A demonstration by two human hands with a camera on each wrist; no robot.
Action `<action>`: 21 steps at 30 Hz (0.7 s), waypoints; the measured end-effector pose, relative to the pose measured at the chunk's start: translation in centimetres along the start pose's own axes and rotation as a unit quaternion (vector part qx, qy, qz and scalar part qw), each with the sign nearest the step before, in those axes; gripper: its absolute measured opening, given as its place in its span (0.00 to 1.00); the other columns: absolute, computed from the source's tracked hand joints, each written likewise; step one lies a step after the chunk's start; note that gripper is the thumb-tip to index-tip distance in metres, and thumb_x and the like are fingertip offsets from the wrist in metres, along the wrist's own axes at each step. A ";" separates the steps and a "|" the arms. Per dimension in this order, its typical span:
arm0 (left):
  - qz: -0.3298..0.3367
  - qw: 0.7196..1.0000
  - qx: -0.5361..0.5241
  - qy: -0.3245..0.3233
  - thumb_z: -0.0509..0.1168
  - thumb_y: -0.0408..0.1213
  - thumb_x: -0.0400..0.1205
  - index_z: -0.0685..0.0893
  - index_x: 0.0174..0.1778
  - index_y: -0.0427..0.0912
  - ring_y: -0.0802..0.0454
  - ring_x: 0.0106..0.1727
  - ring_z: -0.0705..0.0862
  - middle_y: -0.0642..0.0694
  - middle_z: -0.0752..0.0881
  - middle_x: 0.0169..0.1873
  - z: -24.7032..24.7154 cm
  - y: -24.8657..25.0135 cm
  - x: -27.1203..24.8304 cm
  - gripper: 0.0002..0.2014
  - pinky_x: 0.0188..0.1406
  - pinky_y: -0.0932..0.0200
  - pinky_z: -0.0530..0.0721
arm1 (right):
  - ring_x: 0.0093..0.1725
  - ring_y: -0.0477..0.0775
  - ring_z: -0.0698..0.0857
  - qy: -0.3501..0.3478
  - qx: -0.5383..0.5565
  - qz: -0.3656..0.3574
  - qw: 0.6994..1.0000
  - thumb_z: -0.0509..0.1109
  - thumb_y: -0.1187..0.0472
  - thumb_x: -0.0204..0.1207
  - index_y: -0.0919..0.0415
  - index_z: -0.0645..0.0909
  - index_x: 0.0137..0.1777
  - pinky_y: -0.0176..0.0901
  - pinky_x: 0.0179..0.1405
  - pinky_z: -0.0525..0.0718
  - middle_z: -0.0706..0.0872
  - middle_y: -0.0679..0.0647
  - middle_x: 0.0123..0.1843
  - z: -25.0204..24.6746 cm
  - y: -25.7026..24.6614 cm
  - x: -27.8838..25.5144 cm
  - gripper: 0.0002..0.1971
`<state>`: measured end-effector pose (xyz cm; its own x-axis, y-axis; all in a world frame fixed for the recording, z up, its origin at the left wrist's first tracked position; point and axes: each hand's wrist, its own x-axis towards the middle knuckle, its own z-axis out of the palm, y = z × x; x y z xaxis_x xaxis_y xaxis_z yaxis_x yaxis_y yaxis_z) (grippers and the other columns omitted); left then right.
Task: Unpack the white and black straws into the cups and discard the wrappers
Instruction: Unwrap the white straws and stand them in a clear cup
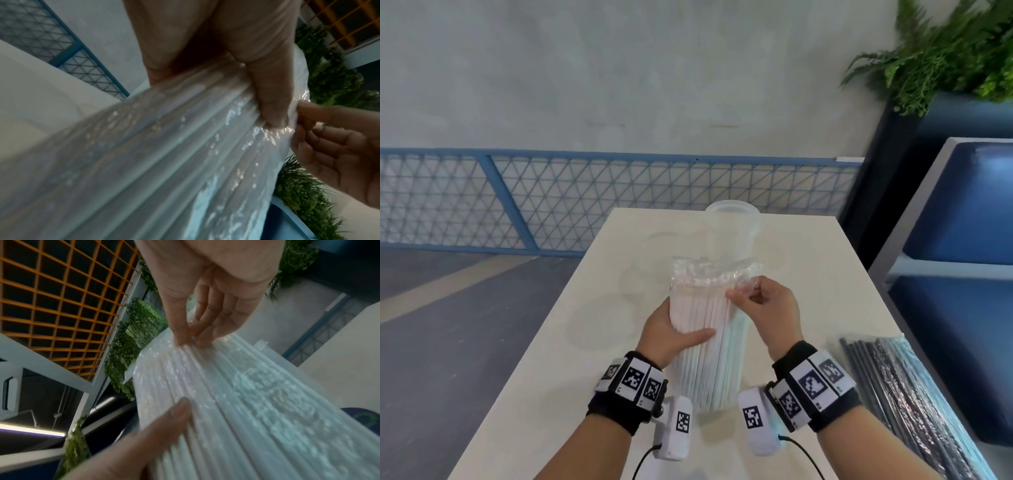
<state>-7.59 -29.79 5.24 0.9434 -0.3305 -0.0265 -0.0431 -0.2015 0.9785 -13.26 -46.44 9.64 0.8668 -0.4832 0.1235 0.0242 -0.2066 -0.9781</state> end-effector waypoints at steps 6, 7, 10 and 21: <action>0.021 0.999 0.023 0.010 0.82 0.52 0.51 0.78 0.53 0.60 0.59 0.56 0.84 0.57 0.86 0.51 -1.5 -0.6 -0.3 0.34 0.51 0.64 0.81 | 0.40 0.51 0.90 -0.064 0.189 0.036 0.979 0.73 0.67 0.73 0.67 0.85 0.42 0.34 0.41 0.85 0.89 0.59 0.38 0.6 -2.8 0.6 0.03; 0.022 0.999 0.025 0.011 0.82 0.52 0.51 0.79 0.53 0.59 0.59 0.57 0.84 0.57 0.86 0.52 -1.7 -0.7 -0.5 0.34 0.51 0.64 0.81 | 0.43 0.52 0.90 -0.072 0.203 0.034 0.976 0.72 0.67 0.73 0.66 0.85 0.43 0.34 0.42 0.85 0.90 0.59 0.39 0.7 -3.3 0.6 0.03; 0.031 0.999 0.042 0.000 0.84 0.43 0.58 0.78 0.56 0.56 0.60 0.57 0.83 0.59 0.85 0.51 -2.2 -0.8 -0.7 0.32 0.51 0.66 0.81 | 0.49 0.52 0.91 -0.078 0.220 0.030 0.972 0.70 0.64 0.75 0.66 0.83 0.45 0.33 0.46 0.87 0.90 0.58 0.41 1.1 -4.3 0.9 0.04; 0.033 0.997 0.050 -0.040 0.83 0.39 0.60 0.78 0.52 0.61 0.74 0.50 0.83 0.63 0.85 0.49 -5.2 -0.8 -0.9 0.30 0.44 0.78 0.81 | 0.55 0.47 0.87 -0.069 0.312 0.058 0.946 0.64 0.65 0.80 0.63 0.79 0.61 0.35 0.56 0.85 0.89 0.50 0.49 3.4 -6.3 2.5 0.12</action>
<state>-6.72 -24.52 5.49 0.9087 -0.4171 0.0180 -0.1414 -0.2670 0.9533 -9.55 -43.47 15.55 0.9374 -0.3473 0.0274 0.1761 0.4046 -0.8974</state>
